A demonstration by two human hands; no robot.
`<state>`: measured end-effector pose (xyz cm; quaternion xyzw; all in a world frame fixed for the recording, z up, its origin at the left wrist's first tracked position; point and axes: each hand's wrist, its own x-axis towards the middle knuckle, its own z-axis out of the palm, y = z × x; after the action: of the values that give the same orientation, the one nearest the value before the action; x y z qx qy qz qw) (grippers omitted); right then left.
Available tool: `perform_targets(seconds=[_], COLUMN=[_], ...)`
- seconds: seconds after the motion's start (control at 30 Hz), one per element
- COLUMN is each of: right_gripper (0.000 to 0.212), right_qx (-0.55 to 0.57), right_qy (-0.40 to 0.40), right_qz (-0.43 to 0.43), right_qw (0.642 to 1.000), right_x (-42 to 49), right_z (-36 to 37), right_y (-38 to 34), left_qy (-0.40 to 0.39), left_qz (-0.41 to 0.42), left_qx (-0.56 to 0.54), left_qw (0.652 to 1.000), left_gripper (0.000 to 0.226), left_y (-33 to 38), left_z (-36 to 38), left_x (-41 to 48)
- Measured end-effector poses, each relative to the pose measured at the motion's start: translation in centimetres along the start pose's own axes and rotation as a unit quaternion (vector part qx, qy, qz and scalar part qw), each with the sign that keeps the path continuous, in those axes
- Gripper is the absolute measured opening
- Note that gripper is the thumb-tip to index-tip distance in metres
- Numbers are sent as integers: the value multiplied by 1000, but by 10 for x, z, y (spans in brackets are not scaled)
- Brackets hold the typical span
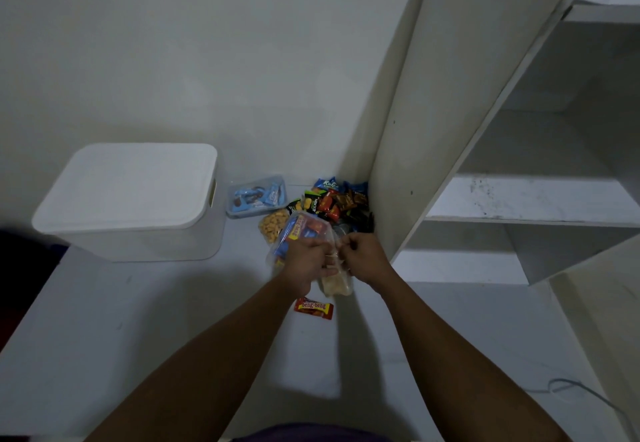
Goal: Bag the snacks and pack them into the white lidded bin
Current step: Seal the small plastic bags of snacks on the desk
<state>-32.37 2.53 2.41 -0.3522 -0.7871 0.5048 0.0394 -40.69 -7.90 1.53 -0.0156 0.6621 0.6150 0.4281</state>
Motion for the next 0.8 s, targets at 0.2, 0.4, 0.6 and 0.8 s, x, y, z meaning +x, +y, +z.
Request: perform_targets(seconds=[0.2,0.4,0.6,0.8], right_gripper=[14,14,14,13], right_qx=[-8,-80,-126,-198], right_qy=[-16,-54,-70,-50], right_qz=[-28,-32,-67,-106], right_qw=[999,995,987,973], right_x=[-2,4,5,0], right_z=[-1,-13,-17,-12], right_y=[0,0,-4,-6], left_qy=[-32,-38,-65,-69], left_qz=[-24,169,193,224], left_qx=[-45,252,357,448], left_qw=[998,952,912,863], left_gripper=[19,39,13,9], left_y=[11,18,28,25], left_z=[-5,-26,-31,-35], left_x=[-4,9,14,16])
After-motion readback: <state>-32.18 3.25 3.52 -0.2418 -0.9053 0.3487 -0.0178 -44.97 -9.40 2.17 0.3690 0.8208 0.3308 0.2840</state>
